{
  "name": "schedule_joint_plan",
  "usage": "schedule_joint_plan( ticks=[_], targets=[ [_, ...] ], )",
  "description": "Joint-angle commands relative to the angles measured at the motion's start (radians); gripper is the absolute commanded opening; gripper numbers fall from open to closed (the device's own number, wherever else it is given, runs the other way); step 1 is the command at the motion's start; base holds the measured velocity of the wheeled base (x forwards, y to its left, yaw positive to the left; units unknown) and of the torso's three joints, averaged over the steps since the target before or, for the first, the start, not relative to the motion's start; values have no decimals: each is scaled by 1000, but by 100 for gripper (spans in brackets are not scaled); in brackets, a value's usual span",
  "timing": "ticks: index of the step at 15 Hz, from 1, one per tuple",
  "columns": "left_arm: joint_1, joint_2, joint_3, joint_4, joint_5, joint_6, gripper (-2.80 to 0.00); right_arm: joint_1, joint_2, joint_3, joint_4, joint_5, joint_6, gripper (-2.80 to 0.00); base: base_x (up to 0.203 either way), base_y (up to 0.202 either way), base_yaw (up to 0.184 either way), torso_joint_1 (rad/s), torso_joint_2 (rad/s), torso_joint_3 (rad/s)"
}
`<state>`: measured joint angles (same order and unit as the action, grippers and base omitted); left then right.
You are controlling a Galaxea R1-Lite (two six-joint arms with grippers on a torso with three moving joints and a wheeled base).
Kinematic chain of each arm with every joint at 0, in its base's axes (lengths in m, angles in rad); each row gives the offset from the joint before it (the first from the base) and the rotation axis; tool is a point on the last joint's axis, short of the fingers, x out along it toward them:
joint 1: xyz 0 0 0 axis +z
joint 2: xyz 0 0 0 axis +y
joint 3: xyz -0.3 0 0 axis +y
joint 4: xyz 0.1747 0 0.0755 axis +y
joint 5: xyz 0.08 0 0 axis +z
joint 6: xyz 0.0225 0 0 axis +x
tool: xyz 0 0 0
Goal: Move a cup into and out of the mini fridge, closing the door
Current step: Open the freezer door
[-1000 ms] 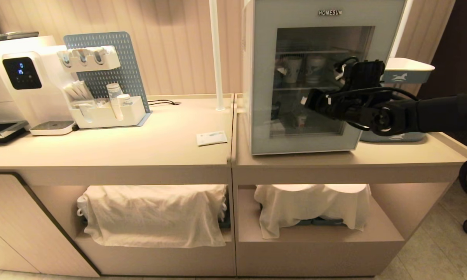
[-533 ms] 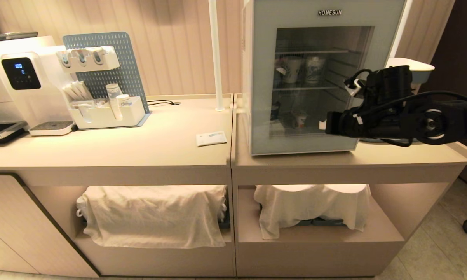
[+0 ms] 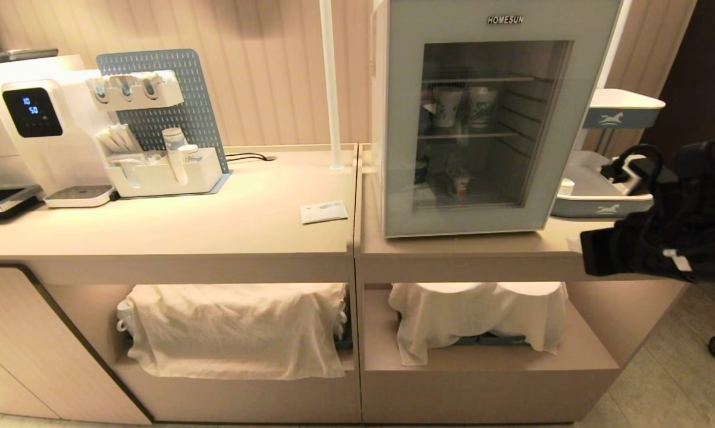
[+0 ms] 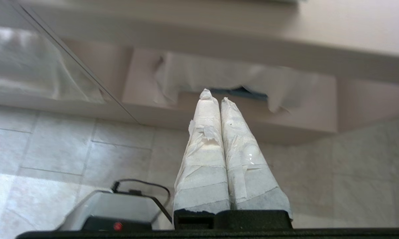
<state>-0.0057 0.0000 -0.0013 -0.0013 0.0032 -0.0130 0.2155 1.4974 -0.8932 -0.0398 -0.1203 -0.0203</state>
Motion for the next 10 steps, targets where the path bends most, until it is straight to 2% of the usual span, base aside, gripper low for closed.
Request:
schedule_joint_plan(
  ticks=[1, 7, 10],
  targets=[
    [0, 0, 0, 0, 0, -1, -280, 0, -185, 128, -6, -11, -13, -280, 0, 0, 0, 0, 0, 0],
    [0, 0, 0, 0, 0, -1, -280, -5, -605, 450, -56, -50, -56, -280, 0, 0, 0, 0, 0, 0],
    [0, 0, 0, 0, 0, -1, -280, -53, -819, 563, -25, -62, -59, -280, 0, 0, 0, 0, 0, 0]
  ],
)
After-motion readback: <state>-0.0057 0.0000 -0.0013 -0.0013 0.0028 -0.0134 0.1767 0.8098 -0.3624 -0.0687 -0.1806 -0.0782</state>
